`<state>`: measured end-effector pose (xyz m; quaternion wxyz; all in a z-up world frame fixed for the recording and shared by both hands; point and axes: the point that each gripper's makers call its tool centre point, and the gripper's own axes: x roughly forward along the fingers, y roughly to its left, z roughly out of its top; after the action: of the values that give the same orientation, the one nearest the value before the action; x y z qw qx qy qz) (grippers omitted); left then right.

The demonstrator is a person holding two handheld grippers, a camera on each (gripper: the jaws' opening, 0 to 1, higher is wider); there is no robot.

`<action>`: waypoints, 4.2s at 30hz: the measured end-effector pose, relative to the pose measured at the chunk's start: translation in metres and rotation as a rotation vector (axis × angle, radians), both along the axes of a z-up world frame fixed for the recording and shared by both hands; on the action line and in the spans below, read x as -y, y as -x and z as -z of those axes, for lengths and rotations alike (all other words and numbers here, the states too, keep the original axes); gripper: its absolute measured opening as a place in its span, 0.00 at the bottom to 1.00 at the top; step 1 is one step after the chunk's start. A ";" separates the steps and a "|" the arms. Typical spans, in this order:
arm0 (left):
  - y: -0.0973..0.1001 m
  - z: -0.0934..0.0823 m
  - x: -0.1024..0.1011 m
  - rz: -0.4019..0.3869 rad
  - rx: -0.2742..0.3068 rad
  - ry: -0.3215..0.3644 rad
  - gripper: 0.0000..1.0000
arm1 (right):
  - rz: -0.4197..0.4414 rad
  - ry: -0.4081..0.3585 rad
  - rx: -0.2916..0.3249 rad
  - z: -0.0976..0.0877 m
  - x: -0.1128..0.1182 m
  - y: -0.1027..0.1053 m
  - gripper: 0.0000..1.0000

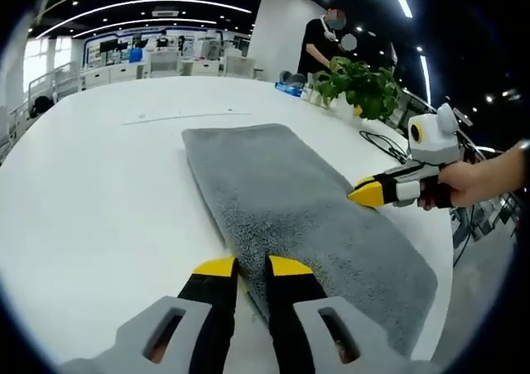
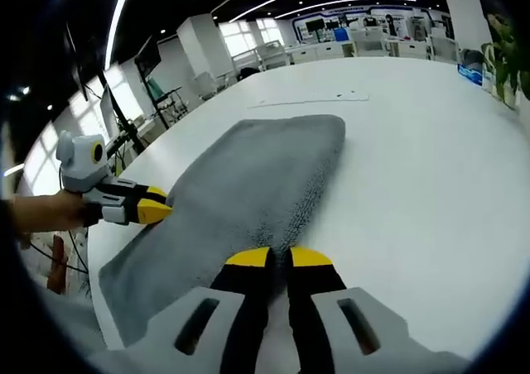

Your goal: Fold the towel on the table until its edges align and the towel forms a compact rectangular stack.

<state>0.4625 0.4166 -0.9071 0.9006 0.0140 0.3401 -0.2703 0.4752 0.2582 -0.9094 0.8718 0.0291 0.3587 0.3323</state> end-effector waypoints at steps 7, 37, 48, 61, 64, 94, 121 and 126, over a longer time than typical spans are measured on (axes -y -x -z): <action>0.004 0.001 0.015 0.022 0.012 -0.042 0.10 | -0.038 0.038 0.055 0.003 0.012 -0.002 0.03; 0.018 -0.004 0.090 0.089 0.044 -0.072 0.25 | -0.025 0.233 0.062 -0.002 0.086 0.014 0.08; 0.033 -0.038 0.088 0.121 0.106 -0.096 0.46 | -0.086 0.130 0.093 -0.025 0.089 0.036 0.26; 0.089 -0.034 0.096 0.302 0.109 -0.227 0.54 | -0.262 0.152 0.099 -0.031 0.085 0.088 0.29; 0.105 -0.033 0.104 0.362 0.097 -0.236 0.54 | -0.278 0.162 0.097 -0.031 0.085 0.099 0.29; 0.171 0.004 0.136 0.692 0.078 -0.421 0.29 | -0.745 0.398 0.201 0.003 0.063 0.202 0.28; 0.164 0.003 0.135 0.691 0.118 -0.466 0.10 | -0.692 0.454 0.222 0.004 0.064 0.183 0.05; 0.162 0.003 0.134 0.677 0.124 -0.467 0.08 | -0.713 0.465 0.219 0.001 0.064 0.184 0.05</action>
<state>0.3004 0.2830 -0.9104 0.7522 0.3449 0.3137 -0.4656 0.2916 0.1942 -0.9105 0.7191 -0.3289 0.3169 0.5238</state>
